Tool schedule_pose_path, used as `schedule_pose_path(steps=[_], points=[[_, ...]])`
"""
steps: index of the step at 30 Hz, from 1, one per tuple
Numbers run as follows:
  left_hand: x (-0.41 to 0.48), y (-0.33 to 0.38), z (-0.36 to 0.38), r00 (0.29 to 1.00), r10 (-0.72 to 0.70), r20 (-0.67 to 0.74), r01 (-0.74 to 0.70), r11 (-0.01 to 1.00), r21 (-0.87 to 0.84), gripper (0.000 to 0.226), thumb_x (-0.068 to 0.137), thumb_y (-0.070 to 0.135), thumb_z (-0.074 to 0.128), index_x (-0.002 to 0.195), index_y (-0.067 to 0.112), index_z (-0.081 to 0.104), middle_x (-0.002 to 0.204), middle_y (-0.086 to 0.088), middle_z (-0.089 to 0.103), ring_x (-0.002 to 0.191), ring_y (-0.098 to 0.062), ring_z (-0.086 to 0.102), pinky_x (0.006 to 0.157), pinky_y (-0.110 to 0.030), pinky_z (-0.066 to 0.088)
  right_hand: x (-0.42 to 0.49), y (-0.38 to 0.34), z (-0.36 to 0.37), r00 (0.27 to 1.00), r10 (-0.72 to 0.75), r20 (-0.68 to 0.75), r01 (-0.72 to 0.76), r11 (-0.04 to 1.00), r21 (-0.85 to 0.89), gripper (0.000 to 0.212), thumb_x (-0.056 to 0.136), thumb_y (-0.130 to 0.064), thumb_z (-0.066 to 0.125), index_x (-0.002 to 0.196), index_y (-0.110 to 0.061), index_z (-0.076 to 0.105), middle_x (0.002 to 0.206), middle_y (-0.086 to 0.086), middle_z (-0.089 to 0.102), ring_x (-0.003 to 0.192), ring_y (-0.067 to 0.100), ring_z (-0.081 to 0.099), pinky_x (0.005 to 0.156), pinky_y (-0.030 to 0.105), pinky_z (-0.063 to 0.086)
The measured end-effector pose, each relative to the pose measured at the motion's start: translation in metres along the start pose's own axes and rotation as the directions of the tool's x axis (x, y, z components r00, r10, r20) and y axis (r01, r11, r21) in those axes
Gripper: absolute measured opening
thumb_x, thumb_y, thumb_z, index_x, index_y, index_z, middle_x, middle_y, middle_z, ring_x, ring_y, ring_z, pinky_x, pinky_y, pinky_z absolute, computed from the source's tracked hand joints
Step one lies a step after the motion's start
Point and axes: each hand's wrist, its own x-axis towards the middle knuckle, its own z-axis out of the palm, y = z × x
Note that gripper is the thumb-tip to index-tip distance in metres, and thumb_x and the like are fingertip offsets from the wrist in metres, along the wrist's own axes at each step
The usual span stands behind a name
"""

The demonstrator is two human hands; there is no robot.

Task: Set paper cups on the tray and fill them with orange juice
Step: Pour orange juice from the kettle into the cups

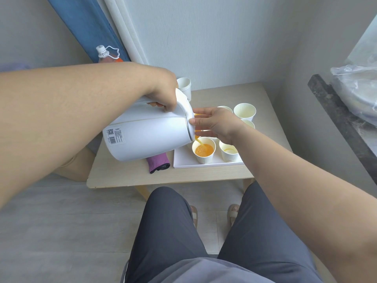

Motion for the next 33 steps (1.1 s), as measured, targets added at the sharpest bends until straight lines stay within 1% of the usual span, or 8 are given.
schedule_pose_path(steps=[5, 11, 14, 22, 26, 28, 30, 33], points=[[-0.001, 0.002, 0.000, 1.000, -0.004, 0.004, 0.004, 1.000, -0.003, 0.010, 0.075, 0.015, 0.063, 0.079, 0.006, 0.067, 0.057, -0.005, 0.061, 0.054, -0.022, 0.053, 0.049, -0.024, 0.034, 0.000, 0.000, -0.001, 1.000, -0.002, -0.002, 0.002, 1.000, -0.006, 0.049, 0.084, -0.008, 0.070, 0.130, -0.007, 0.055, 0.122, 0.013, 0.062, 0.092, 0.021, 0.062, 0.074, 0.025, 0.056], [0.000, 0.004, -0.002, 1.000, -0.004, -0.002, 0.004, 1.000, 0.009, 0.012, 0.075, 0.015, 0.063, 0.080, 0.006, 0.068, 0.056, -0.004, 0.061, 0.053, -0.021, 0.053, 0.050, -0.024, 0.034, 0.001, 0.003, -0.001, 1.000, -0.003, -0.018, 0.003, 1.000, 0.001, 0.051, 0.083, -0.009, 0.071, 0.130, -0.008, 0.055, 0.127, 0.013, 0.061, 0.102, 0.023, 0.063, 0.087, 0.030, 0.054], [0.001, 0.006, -0.002, 1.000, -0.004, -0.006, 0.004, 1.000, 0.014, 0.014, 0.075, 0.015, 0.063, 0.082, 0.005, 0.070, 0.055, -0.004, 0.061, 0.053, -0.021, 0.053, 0.050, -0.024, 0.034, 0.000, 0.002, -0.001, 1.000, -0.004, -0.017, 0.005, 1.000, 0.005, 0.048, 0.083, -0.008, 0.071, 0.129, -0.008, 0.056, 0.126, 0.012, 0.062, 0.101, 0.023, 0.062, 0.091, 0.031, 0.052], [0.000, 0.008, -0.004, 1.000, -0.015, -0.010, 0.015, 0.999, 0.029, 0.021, 0.075, 0.015, 0.063, 0.088, 0.002, 0.071, 0.054, -0.004, 0.060, 0.052, -0.020, 0.052, 0.048, -0.025, 0.032, -0.008, -0.005, 0.001, 1.000, -0.022, -0.001, 0.022, 0.999, 0.038, 0.038, 0.085, -0.004, 0.067, 0.122, -0.011, 0.058, 0.097, -0.001, 0.066, 0.080, 0.012, 0.064, 0.075, 0.019, 0.054], [-0.002, 0.009, -0.006, 1.000, -0.012, -0.014, 0.013, 0.999, 0.032, 0.019, 0.076, 0.013, 0.061, 0.088, 0.002, 0.070, 0.056, -0.004, 0.060, 0.051, -0.019, 0.051, 0.048, -0.024, 0.032, -0.012, -0.007, 0.002, 0.999, -0.040, -0.006, 0.040, 0.999, 0.015, 0.040, 0.086, -0.005, 0.066, 0.125, -0.010, 0.057, 0.097, -0.001, 0.065, 0.078, 0.010, 0.064, 0.071, 0.017, 0.055], [-0.002, 0.009, -0.007, 1.000, -0.009, -0.015, 0.010, 0.999, 0.035, 0.019, 0.077, 0.013, 0.061, 0.089, 0.002, 0.070, 0.055, -0.004, 0.059, 0.051, -0.020, 0.051, 0.048, -0.025, 0.032, -0.014, -0.008, 0.002, 0.999, -0.049, -0.004, 0.049, 0.999, 0.006, 0.035, 0.086, -0.005, 0.066, 0.120, -0.014, 0.059, 0.092, -0.003, 0.066, 0.076, 0.009, 0.063, 0.072, 0.018, 0.054], [-0.003, 0.010, -0.008, 1.000, -0.007, -0.015, 0.008, 0.999, 0.051, 0.019, 0.077, 0.014, 0.061, 0.089, 0.002, 0.070, 0.055, -0.004, 0.059, 0.051, -0.020, 0.051, 0.048, -0.025, 0.032, -0.015, -0.008, 0.002, 0.998, -0.056, 0.000, 0.056, 0.998, -0.005, 0.032, 0.087, -0.005, 0.065, 0.116, -0.017, 0.059, 0.089, -0.004, 0.066, 0.074, 0.009, 0.063, 0.078, 0.021, 0.053], [-0.003, 0.012, -0.008, 1.000, -0.003, -0.015, 0.004, 0.998, 0.066, 0.019, 0.077, 0.014, 0.061, 0.089, 0.002, 0.070, 0.055, -0.004, 0.059, 0.052, -0.020, 0.052, 0.048, -0.025, 0.032, -0.015, -0.009, 0.002, 0.998, -0.059, 0.001, 0.059, 0.998, -0.012, 0.035, 0.087, -0.006, 0.065, 0.120, -0.016, 0.059, 0.090, -0.004, 0.065, 0.075, 0.009, 0.062, 0.083, 0.025, 0.052]])
